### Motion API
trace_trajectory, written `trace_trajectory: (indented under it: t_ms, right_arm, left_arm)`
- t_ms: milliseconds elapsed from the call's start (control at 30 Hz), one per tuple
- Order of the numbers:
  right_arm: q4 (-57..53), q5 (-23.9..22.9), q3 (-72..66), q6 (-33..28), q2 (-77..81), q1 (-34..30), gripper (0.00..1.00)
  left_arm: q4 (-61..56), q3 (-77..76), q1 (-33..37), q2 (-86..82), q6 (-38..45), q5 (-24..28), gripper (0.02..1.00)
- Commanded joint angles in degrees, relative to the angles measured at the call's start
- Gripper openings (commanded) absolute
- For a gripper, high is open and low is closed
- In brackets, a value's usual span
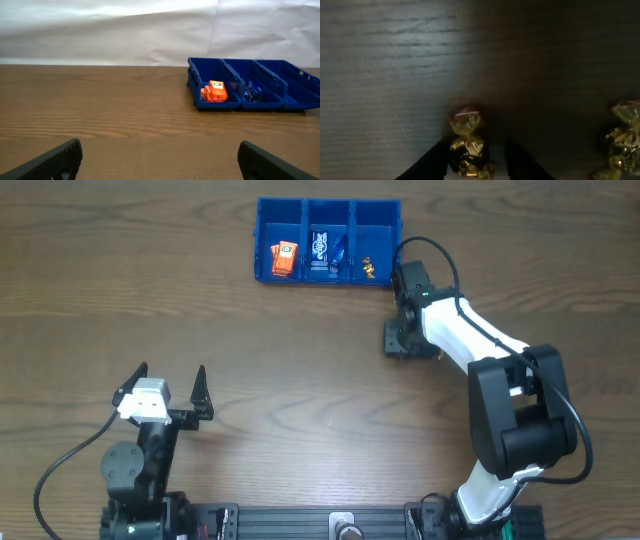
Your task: Sort Candies Into Trays
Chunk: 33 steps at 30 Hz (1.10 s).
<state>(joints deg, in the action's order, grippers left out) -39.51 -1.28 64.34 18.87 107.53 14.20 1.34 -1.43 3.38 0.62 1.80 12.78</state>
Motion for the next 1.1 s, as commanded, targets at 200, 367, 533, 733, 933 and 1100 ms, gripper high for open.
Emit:
trace_trajectory:
  t_ms: [200, 367, 533, 733, 933, 1100]
  right_arm:
    - [0.7, 0.4, -0.3, 0.4, 1.7, 0.3, 0.266]
    - [0.9, 0.8, -0.3, 0.4, 1.7, 0.3, 0.215]
    - [0.9, 1.5, -0.2, 0.8, 0.5, 0.9, 0.161]
    - [-0.6, 2.3, 1.0, 0.8, -9.0, 3.7, 0.134]
    - [-6.3, -1.3, 13.3, 0.5, -17.4, 6.4, 0.117]
    - [-7.6, -6.6, 27.9, 0.1, -13.3, 6.7, 0.115]
  left_arm:
    - [1.9, 1.1, 0.3, -0.4, 0.8, 0.6, 0.998]
    - [1.9, 1.1, 0.3, -0.4, 0.8, 0.6, 0.998]
    - [1.9, 1.1, 0.3, -0.4, 0.8, 0.6, 0.998]
    - [1.9, 1.1, 0.3, -0.4, 0.8, 0.6, 0.996]
    - [1.9, 1.1, 0.3, -0.4, 0.8, 0.6, 0.998]
    - [1.9, 1.1, 0.3, -0.4, 0.8, 0.6, 0.998]
